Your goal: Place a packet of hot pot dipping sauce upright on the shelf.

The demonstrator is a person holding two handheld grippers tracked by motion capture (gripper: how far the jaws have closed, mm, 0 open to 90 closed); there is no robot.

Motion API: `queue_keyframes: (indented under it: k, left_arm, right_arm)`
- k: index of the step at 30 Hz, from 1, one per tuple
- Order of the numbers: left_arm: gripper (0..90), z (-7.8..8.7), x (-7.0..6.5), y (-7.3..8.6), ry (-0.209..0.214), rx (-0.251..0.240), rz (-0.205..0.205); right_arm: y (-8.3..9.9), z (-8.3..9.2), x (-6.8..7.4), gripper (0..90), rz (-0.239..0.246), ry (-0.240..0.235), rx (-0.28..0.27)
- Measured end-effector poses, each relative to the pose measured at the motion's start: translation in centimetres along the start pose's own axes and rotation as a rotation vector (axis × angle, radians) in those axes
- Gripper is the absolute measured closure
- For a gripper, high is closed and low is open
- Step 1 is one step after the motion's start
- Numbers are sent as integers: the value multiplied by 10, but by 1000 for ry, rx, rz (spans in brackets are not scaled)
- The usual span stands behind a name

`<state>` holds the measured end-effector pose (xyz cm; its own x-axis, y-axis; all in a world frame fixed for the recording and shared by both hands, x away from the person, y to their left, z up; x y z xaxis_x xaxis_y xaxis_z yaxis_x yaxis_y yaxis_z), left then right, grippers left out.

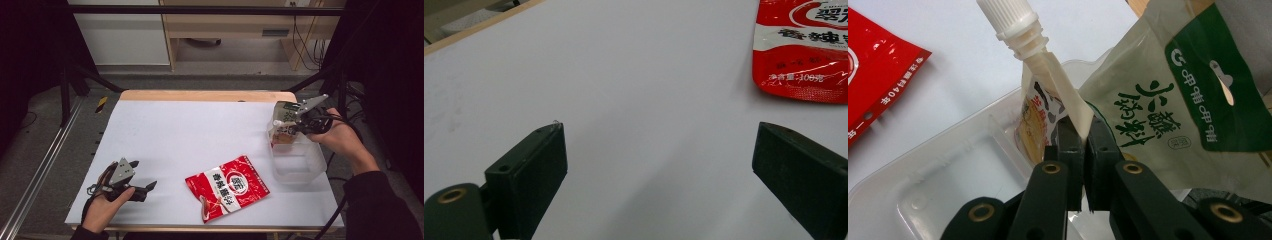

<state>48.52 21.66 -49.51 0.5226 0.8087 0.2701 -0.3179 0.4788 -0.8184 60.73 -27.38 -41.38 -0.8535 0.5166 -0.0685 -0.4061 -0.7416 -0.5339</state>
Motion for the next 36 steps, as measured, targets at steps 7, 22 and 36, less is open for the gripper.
queue_keyframes:
  k: [7, 22, 36]
  left_arm:
    - [73, 0, 0, 0, 0, 1, 0]
    - [73, -1, -1, 1, 0, 5, -5]
    - [71, -3, -6, 1, -3, 12, -35]
  right_arm:
    - [1, 0, -1, 873, -13, -7, -12]
    - [-10, 18, 3, 432, -68, 55, -116]
    - [-41, 76, 63, 170, -64, 167, -344]
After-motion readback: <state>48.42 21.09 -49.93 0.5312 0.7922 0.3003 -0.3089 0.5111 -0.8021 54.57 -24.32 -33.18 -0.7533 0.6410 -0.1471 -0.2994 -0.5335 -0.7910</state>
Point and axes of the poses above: each handheld gripper's, and its own axes: z roughly backward along the jaws, y roughly out of its underside, x roughly to its left, the point moved 9 cm from there along -z, roughly forward along the jaws, and after that the axes turned 14 degrees about -y, right-handed, at the moved point
